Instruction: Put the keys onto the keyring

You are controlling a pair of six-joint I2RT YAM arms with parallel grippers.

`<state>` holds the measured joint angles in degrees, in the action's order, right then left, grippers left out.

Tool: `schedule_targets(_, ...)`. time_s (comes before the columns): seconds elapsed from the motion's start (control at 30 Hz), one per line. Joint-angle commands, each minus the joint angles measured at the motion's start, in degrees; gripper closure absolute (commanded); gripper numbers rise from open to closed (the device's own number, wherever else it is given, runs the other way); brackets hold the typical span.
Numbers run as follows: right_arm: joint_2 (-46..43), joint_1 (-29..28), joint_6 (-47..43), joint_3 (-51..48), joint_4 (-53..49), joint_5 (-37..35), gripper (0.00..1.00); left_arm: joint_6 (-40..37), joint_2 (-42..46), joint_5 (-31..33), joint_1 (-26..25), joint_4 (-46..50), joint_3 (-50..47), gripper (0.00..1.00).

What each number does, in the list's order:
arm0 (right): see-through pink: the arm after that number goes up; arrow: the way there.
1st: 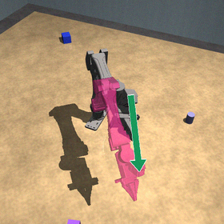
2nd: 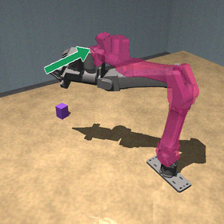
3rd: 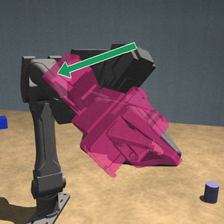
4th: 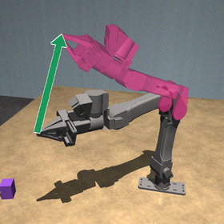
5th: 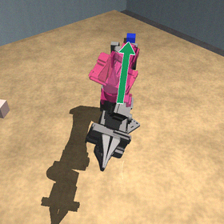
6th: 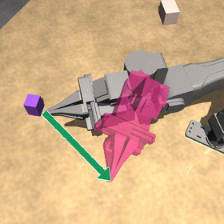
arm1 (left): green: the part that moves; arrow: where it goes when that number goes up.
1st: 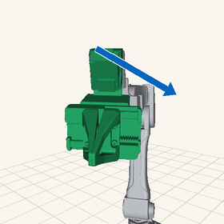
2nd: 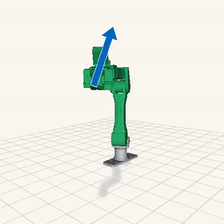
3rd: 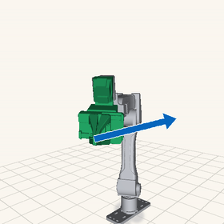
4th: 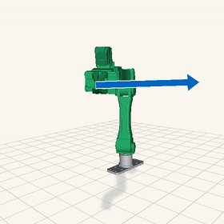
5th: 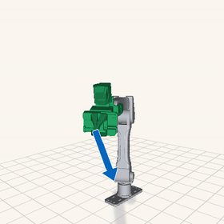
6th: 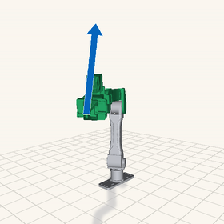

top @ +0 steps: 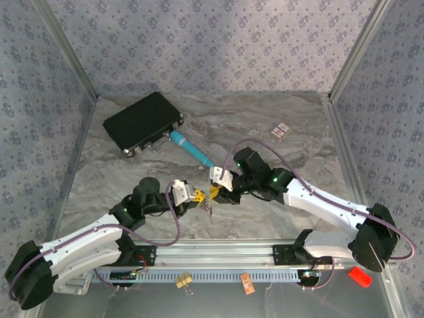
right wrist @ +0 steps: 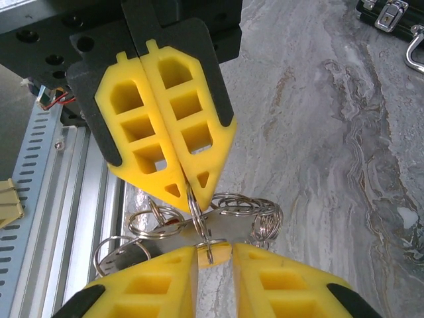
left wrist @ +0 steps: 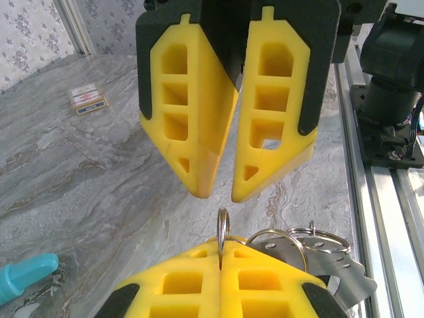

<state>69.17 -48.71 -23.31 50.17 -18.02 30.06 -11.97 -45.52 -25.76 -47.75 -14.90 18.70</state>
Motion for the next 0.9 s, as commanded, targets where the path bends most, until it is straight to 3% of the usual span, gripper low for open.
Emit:
schedule_targets(0.0, 0.9, 0.34, 0.51, -0.44, 0.62, 1.4, 0.76, -0.76, 0.21, -1.93, -0.18, -3.36, 1.65, 1.0)
schedule_targets(0.2, 2.23, 0.35, 0.1, -0.34, 0.01, 2.16, 0.77, -0.76, 0.28, -2.1, -0.17, -3.39, 1.59, 1.0)
schedule_targets(0.47, 2.08, 0.5, 0.11, -0.33, -0.83, 2.37, 0.94, -0.69, 0.52, -2.19, -0.18, -3.19, 1.6, 1.0)
schedule_targets(0.87, 6.34, 0.38, 2.25, -1.79, 3.81, 4.47, 0.94, -0.21, 0.51, -3.33, -0.24, -4.83, 1.75, 1.0)
